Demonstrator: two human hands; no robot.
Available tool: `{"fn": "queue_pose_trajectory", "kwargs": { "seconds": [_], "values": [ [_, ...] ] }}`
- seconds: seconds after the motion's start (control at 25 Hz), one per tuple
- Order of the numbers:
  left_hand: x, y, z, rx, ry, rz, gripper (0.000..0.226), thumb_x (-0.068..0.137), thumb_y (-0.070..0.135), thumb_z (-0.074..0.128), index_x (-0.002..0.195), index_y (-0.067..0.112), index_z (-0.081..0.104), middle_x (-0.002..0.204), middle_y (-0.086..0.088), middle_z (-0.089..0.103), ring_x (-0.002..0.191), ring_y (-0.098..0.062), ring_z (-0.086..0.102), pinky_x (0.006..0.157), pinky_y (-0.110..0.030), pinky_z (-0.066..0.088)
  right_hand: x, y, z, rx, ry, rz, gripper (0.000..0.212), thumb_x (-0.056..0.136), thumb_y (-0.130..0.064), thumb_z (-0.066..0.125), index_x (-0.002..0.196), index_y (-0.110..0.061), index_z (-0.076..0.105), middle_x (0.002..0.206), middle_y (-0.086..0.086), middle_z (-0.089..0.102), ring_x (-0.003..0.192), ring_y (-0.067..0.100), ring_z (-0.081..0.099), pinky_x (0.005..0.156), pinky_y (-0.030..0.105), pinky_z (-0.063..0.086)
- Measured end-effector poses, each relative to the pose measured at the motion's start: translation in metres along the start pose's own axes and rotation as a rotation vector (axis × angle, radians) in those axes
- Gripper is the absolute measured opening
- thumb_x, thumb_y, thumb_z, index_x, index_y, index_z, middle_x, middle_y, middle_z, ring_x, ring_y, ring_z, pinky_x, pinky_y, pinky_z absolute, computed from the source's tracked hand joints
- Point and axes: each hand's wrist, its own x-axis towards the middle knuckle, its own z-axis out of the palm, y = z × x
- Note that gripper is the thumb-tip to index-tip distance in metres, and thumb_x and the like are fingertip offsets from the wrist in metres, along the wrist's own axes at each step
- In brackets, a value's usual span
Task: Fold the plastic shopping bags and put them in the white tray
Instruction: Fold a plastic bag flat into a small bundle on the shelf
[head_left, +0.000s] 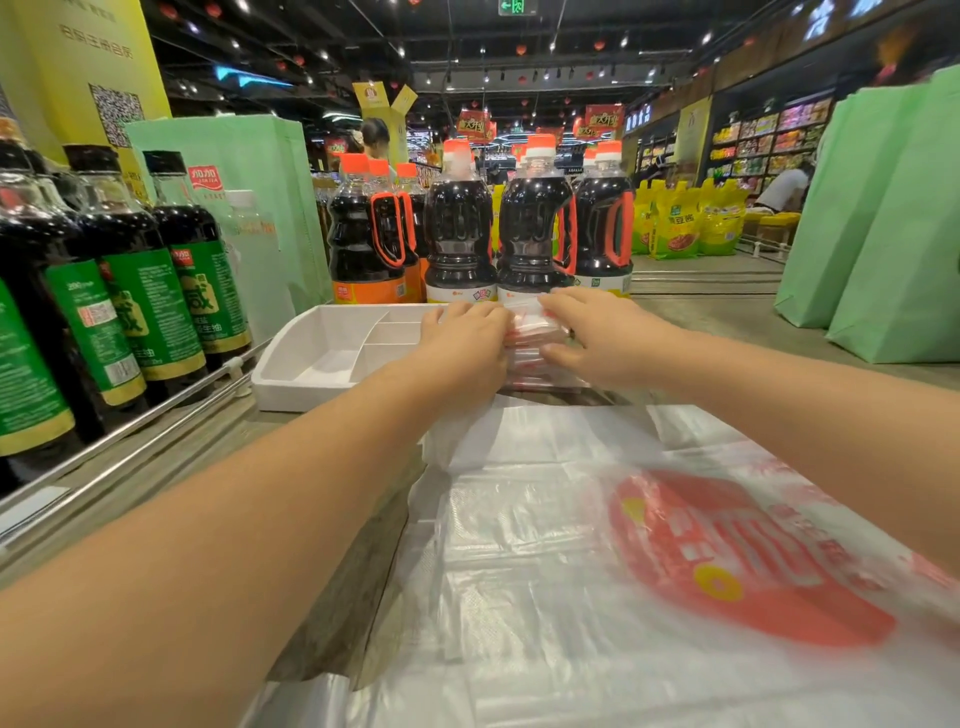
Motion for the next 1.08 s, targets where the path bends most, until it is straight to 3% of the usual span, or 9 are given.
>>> {"fn": "queue_pose_trajectory", "kwargs": {
  "seconds": [0.16,0.36,0.52,0.72,0.8,0.92,1.08],
  "values": [
    [0.000,0.000,-0.011,-0.030,-0.001,-0.034,0.046,0.104,0.027,0.037,0.150,0.022,0.035,0.156,0.000,0.036,0.143,-0.025,0.029,0.118,-0.048,0.018,-0.009,-0.003,-0.011,-0.001,0.005,-0.013,0.074,0.098,-0.048,0.051,0.159,-0.018,0.019,0.165,0.001,0.020,0.151,0.019,0.020,0.121,0.039,0.023],
    [-0.024,0.020,-0.050,-0.063,-0.003,-0.003,0.050,0.106,0.036,0.034,0.154,0.023,0.030,0.162,0.002,0.026,0.148,-0.024,0.022,0.119,-0.049,0.015,-0.063,-0.009,-0.044,0.032,-0.058,0.014,0.067,0.100,-0.048,0.048,0.156,-0.017,0.027,0.160,0.002,0.031,0.146,0.021,0.029,0.118,0.041,0.029],
    [-0.084,0.050,-0.081,-0.163,-0.216,0.240,0.057,0.104,0.050,0.033,0.155,0.024,0.029,0.163,0.005,0.023,0.149,-0.016,0.021,0.118,-0.033,0.018,-0.148,0.004,-0.067,0.059,-0.225,0.043,0.066,0.102,-0.047,0.044,0.158,-0.024,0.019,0.164,-0.007,0.021,0.149,0.013,0.023,0.121,0.030,0.021],
    [-0.157,0.078,-0.090,-0.291,-0.641,0.426,0.059,0.096,0.063,0.038,0.151,0.041,0.034,0.157,0.021,0.029,0.142,0.000,0.027,0.108,-0.017,0.020,-0.236,0.013,-0.085,0.144,-0.419,0.100,0.059,0.096,-0.060,0.045,0.150,-0.041,0.035,0.152,-0.023,0.034,0.141,0.003,0.033,0.118,0.027,0.026],
    [-0.164,0.083,-0.083,-0.237,-0.724,0.427,0.060,0.097,0.065,0.034,0.153,0.045,0.028,0.160,0.021,0.020,0.147,0.000,0.017,0.111,-0.019,0.013,-0.252,0.010,-0.085,0.163,-0.464,0.081,0.069,0.086,-0.075,0.038,0.146,-0.041,0.040,0.148,-0.023,0.040,0.137,0.003,0.038,0.117,0.030,0.029],
    [-0.156,0.082,-0.075,-0.182,-0.738,0.362,0.061,0.098,0.066,0.021,0.156,0.045,0.018,0.165,0.018,0.006,0.150,-0.001,0.002,0.118,-0.028,-0.002,-0.255,0.004,-0.079,0.181,-0.461,0.066,0.062,0.095,-0.067,0.034,0.147,-0.034,0.042,0.151,-0.014,0.042,0.138,0.008,0.037,0.118,0.031,0.025],
    [-0.143,0.083,-0.057,0.021,-0.665,0.323,0.067,0.098,0.068,0.013,0.158,0.041,0.004,0.167,0.008,-0.008,0.153,-0.013,-0.008,0.122,-0.043,-0.006,-0.244,-0.003,-0.066,0.139,-0.498,0.114,0.075,0.094,-0.073,0.022,0.157,-0.032,0.023,0.164,-0.011,0.019,0.151,0.012,0.016,0.123,0.034,0.011]
  ]
}}
